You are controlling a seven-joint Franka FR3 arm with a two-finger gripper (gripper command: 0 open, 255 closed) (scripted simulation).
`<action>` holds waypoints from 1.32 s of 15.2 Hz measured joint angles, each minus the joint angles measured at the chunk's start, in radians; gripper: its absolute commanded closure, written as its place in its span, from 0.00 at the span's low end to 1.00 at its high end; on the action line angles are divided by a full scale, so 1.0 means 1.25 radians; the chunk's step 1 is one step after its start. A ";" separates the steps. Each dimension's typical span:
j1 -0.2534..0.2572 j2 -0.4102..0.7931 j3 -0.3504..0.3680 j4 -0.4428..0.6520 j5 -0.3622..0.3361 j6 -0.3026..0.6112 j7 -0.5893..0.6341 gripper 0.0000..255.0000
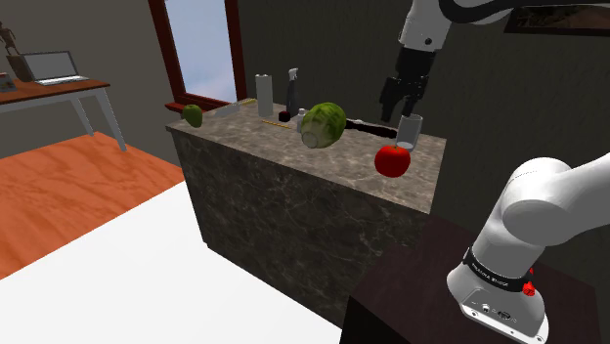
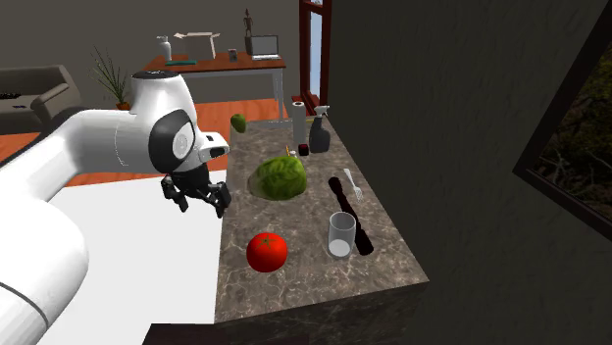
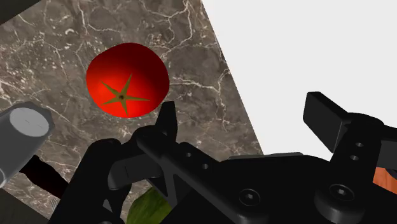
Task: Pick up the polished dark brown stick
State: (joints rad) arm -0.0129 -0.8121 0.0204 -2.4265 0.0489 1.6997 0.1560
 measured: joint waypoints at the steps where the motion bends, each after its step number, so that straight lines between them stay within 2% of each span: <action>1: 0.000 0.000 0.000 0.000 0.000 0.000 0.000 0.00; 7: -0.023 0.064 -0.082 -0.010 -0.057 0.060 -0.114 0.00; 12: -0.034 0.172 -0.151 0.015 -0.095 0.133 -0.214 0.00; 20: -0.045 0.368 -0.261 0.113 -0.119 0.222 -0.386 0.00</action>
State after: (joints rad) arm -0.0692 -0.3522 -0.3063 -2.2856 -0.1003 1.9774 -0.3268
